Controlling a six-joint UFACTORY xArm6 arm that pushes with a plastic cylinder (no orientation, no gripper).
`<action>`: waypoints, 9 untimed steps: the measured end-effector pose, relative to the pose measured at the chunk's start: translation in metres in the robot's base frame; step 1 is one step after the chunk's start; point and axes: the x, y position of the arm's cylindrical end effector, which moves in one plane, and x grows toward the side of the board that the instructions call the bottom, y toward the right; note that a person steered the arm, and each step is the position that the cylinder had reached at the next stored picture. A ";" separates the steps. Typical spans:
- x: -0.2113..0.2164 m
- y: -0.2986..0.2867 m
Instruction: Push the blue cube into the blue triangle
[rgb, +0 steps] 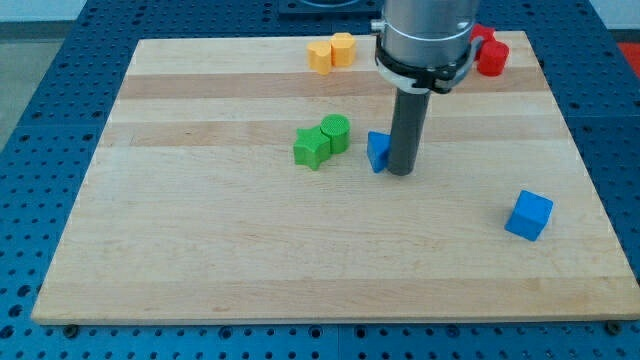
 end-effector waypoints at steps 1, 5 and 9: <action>-0.006 -0.015; 0.093 0.009; 0.112 0.150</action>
